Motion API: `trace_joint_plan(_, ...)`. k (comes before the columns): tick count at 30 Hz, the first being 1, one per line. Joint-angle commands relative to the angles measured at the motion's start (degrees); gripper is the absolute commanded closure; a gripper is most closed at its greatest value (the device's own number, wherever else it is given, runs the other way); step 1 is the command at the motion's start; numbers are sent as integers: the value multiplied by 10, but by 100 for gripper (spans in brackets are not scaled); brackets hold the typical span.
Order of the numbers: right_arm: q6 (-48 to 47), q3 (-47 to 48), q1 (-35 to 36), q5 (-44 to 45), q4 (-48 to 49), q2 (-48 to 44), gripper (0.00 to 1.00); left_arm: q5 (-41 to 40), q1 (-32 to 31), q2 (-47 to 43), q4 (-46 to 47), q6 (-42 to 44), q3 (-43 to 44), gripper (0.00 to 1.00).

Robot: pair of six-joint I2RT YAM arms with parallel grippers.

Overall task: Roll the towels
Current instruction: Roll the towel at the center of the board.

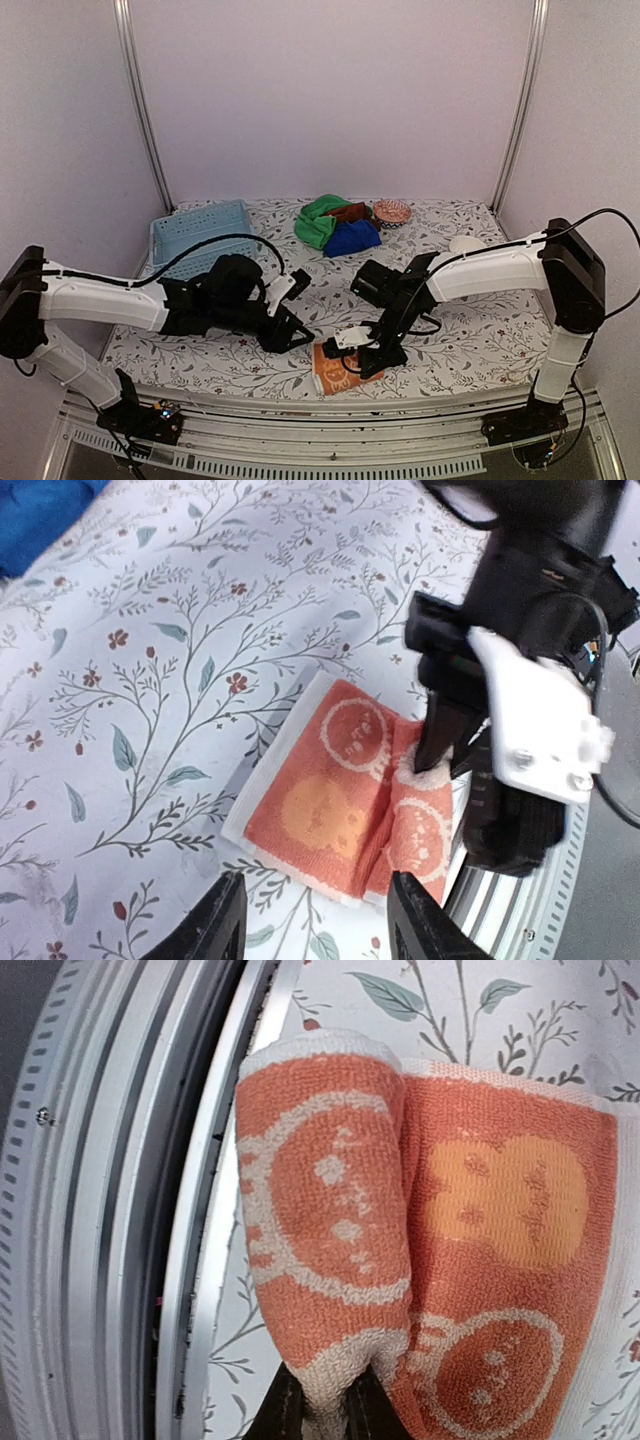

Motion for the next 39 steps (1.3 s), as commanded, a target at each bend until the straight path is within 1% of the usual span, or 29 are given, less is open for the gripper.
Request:
trace_joint_plan(1, 35, 74, -23, -112, -179, 86, 92, -216, -111, -91, 37, 66, -78, 49)
trace_joint_plan(3, 27, 116, -41, -146, -222, 136, 92, -277, -171, -108, 73, 92, -106, 50)
trace_joint_plan(7, 11, 172, -66, -183, -275, 217, 92, -368, -253, -83, 73, 120, -93, 53)
trace_joint_plan(10, 14, 198, -84, -202, -289, 252, 92, -396, -291, -43, 62, 166, -68, 55)
trace_joint_plan(12, 14, 207, -94, -208, -295, 267, 92, -390, -295, -6, 56, 197, -49, 52)
trace_joint_plan(14, 15, 210, -99, -211, -294, 274, 92, -386, -295, 49, 34, 220, -12, 49)
trace_joint_plan(16, 15, 212, -101, -214, -294, 278, 92, -393, -296, 94, 10, 239, 24, 47)
trace_joint_plan(20, 20, 210, -102, -217, -286, 281, 91, -425, -296, 158, 12, 289, 67, 47)
trace_joint_plan(22, 23, 208, -102, -218, -283, 282, 91, -432, -295, 190, 11, 308, 85, 49)
trace_joint_plan(25, 22, 202, -102, -220, -280, 280, 91, -440, -293, 231, -10, 317, 115, 55)
trace_joint_plan(26, 23, 200, -102, -221, -278, 279, 91, -439, -293, 239, -14, 317, 121, 58)
trace_joint_plan(28, 23, 196, -102, -223, -275, 273, 90, -431, -293, 240, -15, 313, 125, 68)
trace_joint_plan(30, 19, 195, -103, -229, -279, 262, 83, -406, -291, 230, -15, 306, 123, 78)
trace_joint_plan(31, 12, 197, -106, -240, -287, 254, 74, -393, -291, 224, -17, 301, 123, 80)
trace_joint_plan(32, -3, 201, -112, -253, -296, 245, 69, -382, -291, 219, -18, 297, 121, 82)
trace_joint_plan(34, -24, 214, -129, -285, -321, 231, 62, -369, -290, 209, -23, 287, 118, 85)
trace_joint_plan(37, -35, 232, -154, -313, -332, 226, 60, -359, -290, 199, -36, 276, 117, 86)
trace_joint_plan(39, -12, 231, -159, -297, -311, 235, 61, -356, -290, 191, -42, 272, 116, 86)
